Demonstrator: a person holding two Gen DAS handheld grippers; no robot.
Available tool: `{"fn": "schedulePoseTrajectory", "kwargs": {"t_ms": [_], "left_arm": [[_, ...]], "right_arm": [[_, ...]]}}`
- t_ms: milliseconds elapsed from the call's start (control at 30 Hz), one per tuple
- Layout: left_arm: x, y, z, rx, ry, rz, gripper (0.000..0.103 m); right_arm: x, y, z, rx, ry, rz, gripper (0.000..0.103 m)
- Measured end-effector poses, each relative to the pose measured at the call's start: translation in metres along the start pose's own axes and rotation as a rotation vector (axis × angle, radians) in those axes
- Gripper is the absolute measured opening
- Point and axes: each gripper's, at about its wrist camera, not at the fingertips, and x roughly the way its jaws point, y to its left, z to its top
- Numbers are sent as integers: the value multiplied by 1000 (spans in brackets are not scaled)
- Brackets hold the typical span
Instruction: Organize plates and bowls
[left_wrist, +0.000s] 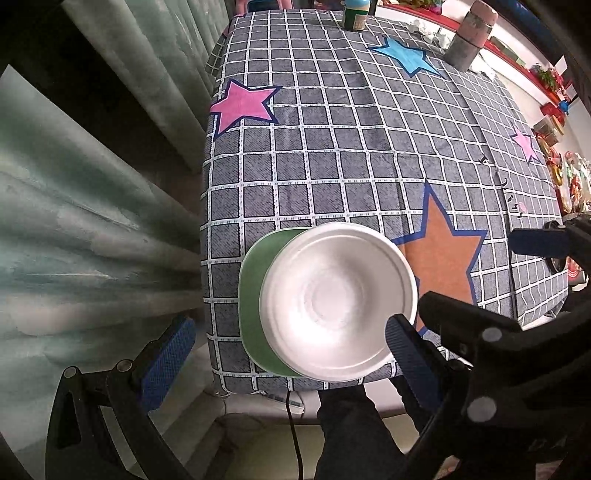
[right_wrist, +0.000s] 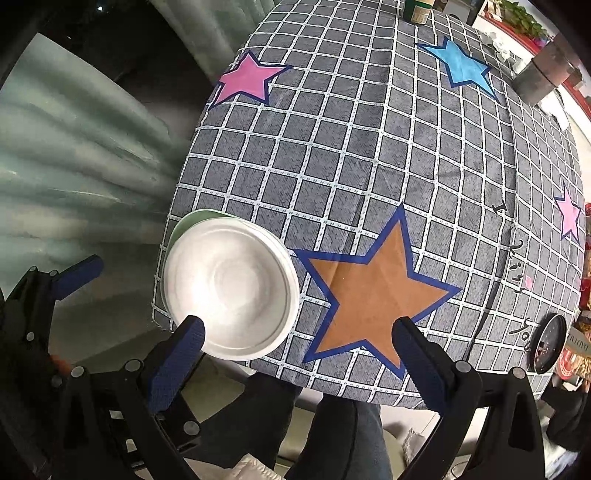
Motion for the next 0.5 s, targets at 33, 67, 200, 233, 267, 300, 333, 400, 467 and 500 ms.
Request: {"fn": "schedulePoseTrajectory", "kwargs": {"t_ms": [33, 67, 200, 233, 267, 300, 333, 400, 467, 500], "left_arm": [[0, 0, 0, -1, 0, 1, 103], [0, 1, 0, -2, -1, 2, 103], [0, 2, -1, -7, 0, 2, 103], [-1, 2, -1, -7, 0, 2, 103], [-1, 2, -1, -7, 0, 2, 103], [-1, 2, -1, -7, 0, 2, 103], [-1, 2, -1, -7, -1, 3, 103], [0, 2, -1, -8, 1, 2, 103], [-1, 2, -1, -8, 1, 3, 103], [-1, 2, -1, -8, 2, 2, 103]], "right_arm": [[0, 1, 0, -2, -1, -1, 102], [-1, 1, 0, -5, -1, -1, 102], [-2, 3, -1, -11, 0, -1, 102], [-2, 3, -1, -13, 1, -1, 102], [-2, 3, -1, -13, 1, -1, 102], [-2, 3, -1, -13, 0, -1, 102], [-2, 3, -1, -13, 0, 0, 102], [-1, 3, -1, -14, 1, -1, 102], [-2, 3, 0, -13, 2, -1, 102], [-2, 3, 0, -13, 1, -2, 102]]}}
